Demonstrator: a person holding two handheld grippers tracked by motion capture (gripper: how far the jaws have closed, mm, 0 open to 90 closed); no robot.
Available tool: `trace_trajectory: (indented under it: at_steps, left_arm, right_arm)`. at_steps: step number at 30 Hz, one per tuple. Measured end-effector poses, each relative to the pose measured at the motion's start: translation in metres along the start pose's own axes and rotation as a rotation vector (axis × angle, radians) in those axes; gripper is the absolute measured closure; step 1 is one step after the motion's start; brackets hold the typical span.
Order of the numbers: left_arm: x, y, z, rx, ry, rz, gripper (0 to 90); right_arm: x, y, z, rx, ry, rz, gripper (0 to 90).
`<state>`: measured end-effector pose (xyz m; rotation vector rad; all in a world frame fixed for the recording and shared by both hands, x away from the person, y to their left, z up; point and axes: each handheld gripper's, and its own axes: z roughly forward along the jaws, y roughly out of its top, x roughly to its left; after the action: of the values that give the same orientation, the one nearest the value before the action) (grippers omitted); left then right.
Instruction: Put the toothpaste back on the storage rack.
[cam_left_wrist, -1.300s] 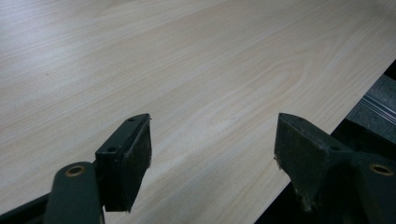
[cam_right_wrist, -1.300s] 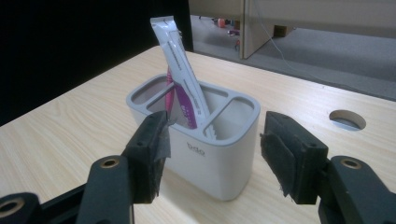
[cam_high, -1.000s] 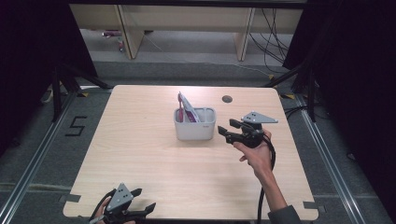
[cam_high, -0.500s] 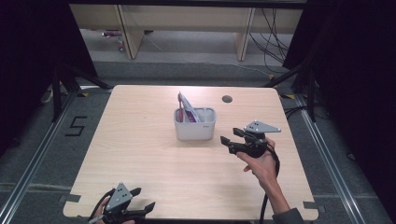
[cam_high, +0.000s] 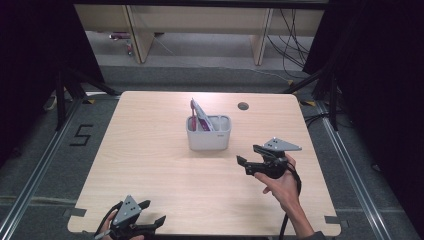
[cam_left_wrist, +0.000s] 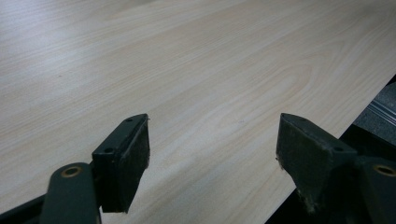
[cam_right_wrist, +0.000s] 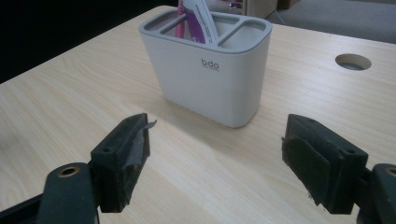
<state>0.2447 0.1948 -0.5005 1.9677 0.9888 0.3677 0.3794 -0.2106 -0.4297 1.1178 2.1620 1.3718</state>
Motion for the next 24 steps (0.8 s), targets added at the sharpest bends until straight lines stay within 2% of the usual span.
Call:
trace_trajectory:
  at_steps: [2,4,5,6,7,8,9,10,11,13,14,15,17,18,19,22,24]
  left_arm:
    - [0.0,0.0,0.0,0.002,0.001,0.002,23.7]
    - [-0.001,-0.001,0.0,0.0,0.001,0.001,23.3]
    - [-0.001,-0.001,-0.001,0.0,0.002,0.002,22.5]
    - [0.001,-0.001,-0.002,0.019,0.0,0.022,22.0]
    - [-0.001,-0.002,-0.001,-0.002,0.002,-0.003,21.8]
    - [0.0,-0.002,-0.001,0.001,0.003,0.001,21.5]
    - [0.0,-0.002,-0.001,-0.006,0.004,-0.008,21.1]
    - [0.0,-0.003,-0.001,-0.006,0.005,-0.01,20.7]
    - [0.0,-0.003,-0.002,-0.006,0.007,-0.007,20.6]
    - [0.0,-0.003,-0.002,0.001,0.01,-0.001,19.8]
    - [0.0,-0.003,-0.002,-0.003,0.012,-0.008,19.2]
    - [-0.001,-0.003,-0.002,-0.003,0.012,-0.009,18.9]
    - [-0.001,-0.003,-0.002,-0.005,0.009,-0.006,18.9]
    - [-0.001,-0.003,-0.001,-0.007,0.008,-0.008,18.8]
    - [-0.002,-0.003,-0.001,-0.002,0.009,-0.006,18.7]
    - [-0.002,-0.003,-0.001,-0.004,0.007,-0.004,18.4]
    - [-0.002,-0.003,-0.002,-0.005,0.009,-0.006,18.0]
  right_arm:
    - [0.001,-0.002,-0.003,0.01,-0.009,0.009,23.8]
    - [0.001,-0.006,-0.004,0.01,0.003,0.004,23.8]
    - [0.001,-0.007,-0.005,0.021,-0.009,-0.003,23.8]
    - [0.003,-0.009,-0.006,0.022,-0.004,0.01,23.7]
    - [0.002,-0.01,-0.006,0.015,0.0,-0.018,23.7]
    - [0.003,-0.012,-0.008,0.019,-0.02,-0.011,23.5]
    - [0.002,-0.013,-0.009,0.023,-0.021,-0.024,23.4]
    - [0.004,-0.015,-0.009,0.015,-0.009,-0.003,23.4]
    - [0.003,-0.016,-0.012,0.025,-0.023,-0.016,23.4]
    - [0.005,-0.02,-0.014,0.04,-0.018,0.012,23.2]
    - [0.006,-0.022,-0.014,0.025,-0.01,0.012,23.2]
    - [0.004,-0.022,-0.015,0.031,-0.021,-0.018,23.2]
    - [0.007,-0.027,-0.018,0.05,-0.012,0.015,23.0]
    - [0.007,-0.029,-0.018,0.05,-0.012,0.015,23.0]
    - [0.006,-0.03,-0.019,0.042,-0.017,-0.012,22.9]
    - [0.007,-0.035,-0.021,0.047,-0.006,0.004,22.7]
    - [0.008,-0.039,-0.024,0.056,-0.021,-0.007,22.6]
